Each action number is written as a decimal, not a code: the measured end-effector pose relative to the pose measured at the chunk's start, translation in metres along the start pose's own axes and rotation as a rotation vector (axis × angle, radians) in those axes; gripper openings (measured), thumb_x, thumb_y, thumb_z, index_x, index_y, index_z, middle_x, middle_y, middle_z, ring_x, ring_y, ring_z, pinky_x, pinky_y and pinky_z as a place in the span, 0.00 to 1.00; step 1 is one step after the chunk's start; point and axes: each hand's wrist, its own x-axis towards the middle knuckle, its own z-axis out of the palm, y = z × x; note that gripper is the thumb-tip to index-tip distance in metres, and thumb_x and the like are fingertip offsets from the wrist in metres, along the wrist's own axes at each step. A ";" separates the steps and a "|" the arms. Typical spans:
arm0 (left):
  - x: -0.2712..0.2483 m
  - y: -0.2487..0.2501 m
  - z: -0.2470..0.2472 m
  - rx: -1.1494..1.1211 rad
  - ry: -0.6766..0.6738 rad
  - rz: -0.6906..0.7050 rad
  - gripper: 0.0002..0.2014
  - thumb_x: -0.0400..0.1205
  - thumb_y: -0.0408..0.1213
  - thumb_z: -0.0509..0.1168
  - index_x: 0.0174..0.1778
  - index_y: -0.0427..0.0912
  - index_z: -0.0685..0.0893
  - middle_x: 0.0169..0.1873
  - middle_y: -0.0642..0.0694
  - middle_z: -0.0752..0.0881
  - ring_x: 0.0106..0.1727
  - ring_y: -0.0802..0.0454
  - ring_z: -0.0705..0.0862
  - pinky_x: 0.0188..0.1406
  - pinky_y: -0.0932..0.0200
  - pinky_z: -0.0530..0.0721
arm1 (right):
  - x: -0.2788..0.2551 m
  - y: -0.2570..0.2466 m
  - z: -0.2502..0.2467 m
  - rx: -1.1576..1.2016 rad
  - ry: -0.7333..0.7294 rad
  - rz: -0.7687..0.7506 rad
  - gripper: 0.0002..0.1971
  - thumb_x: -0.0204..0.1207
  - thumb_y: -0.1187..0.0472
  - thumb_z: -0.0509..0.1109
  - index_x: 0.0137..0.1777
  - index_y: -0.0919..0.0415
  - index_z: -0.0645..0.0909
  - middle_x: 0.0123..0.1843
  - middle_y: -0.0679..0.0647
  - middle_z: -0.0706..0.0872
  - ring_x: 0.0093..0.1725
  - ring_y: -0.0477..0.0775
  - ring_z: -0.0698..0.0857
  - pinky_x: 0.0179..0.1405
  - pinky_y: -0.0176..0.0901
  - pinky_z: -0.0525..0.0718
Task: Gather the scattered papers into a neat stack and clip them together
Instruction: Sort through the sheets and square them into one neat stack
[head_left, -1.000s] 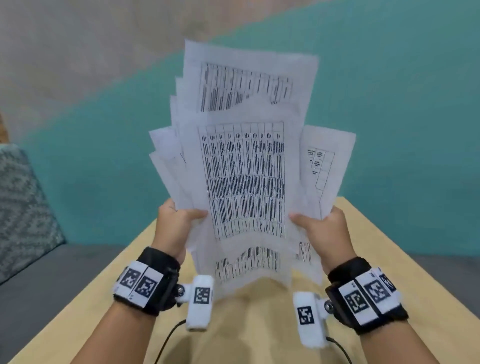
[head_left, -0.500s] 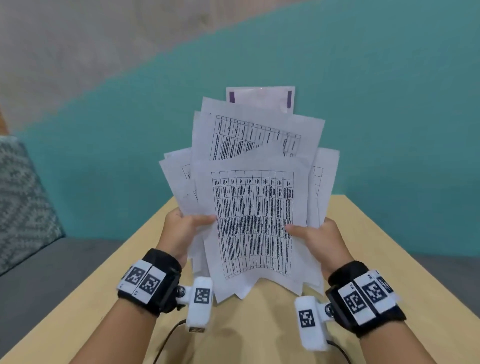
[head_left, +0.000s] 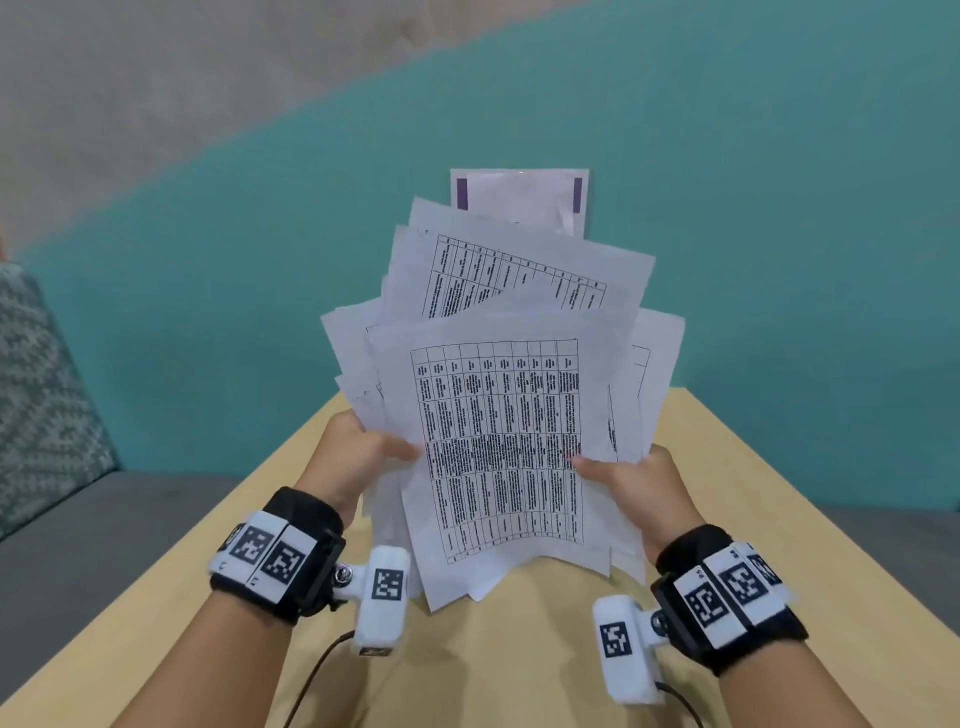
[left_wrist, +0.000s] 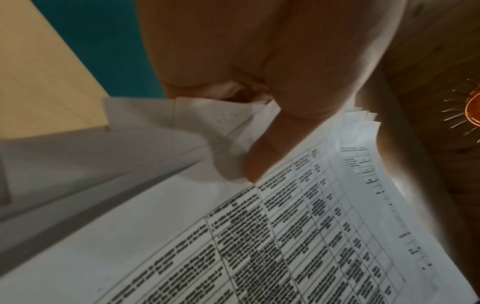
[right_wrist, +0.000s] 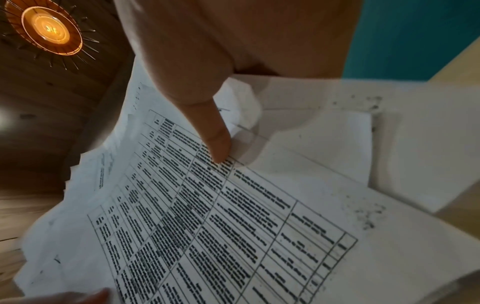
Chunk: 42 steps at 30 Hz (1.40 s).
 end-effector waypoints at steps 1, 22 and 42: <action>0.000 0.000 0.000 0.001 -0.002 0.004 0.13 0.76 0.14 0.72 0.50 0.33 0.92 0.46 0.39 0.96 0.49 0.38 0.93 0.51 0.50 0.89 | 0.000 0.000 0.000 0.004 0.009 0.004 0.20 0.72 0.66 0.82 0.64 0.63 0.84 0.55 0.53 0.92 0.57 0.58 0.90 0.68 0.57 0.83; -0.008 0.037 -0.018 -0.370 0.292 0.050 0.17 0.76 0.19 0.75 0.61 0.24 0.87 0.51 0.34 0.93 0.49 0.39 0.93 0.53 0.49 0.92 | -0.006 -0.010 0.006 0.072 0.089 0.070 0.57 0.64 0.44 0.86 0.87 0.43 0.53 0.84 0.51 0.66 0.81 0.57 0.69 0.79 0.64 0.70; -0.029 0.065 -0.012 -0.684 -0.113 0.012 0.21 0.85 0.47 0.65 0.70 0.42 0.88 0.66 0.40 0.91 0.68 0.38 0.88 0.71 0.36 0.83 | -0.009 -0.028 -0.009 0.350 -0.182 0.148 0.30 0.64 0.56 0.84 0.65 0.70 0.86 0.59 0.65 0.92 0.60 0.67 0.90 0.66 0.63 0.84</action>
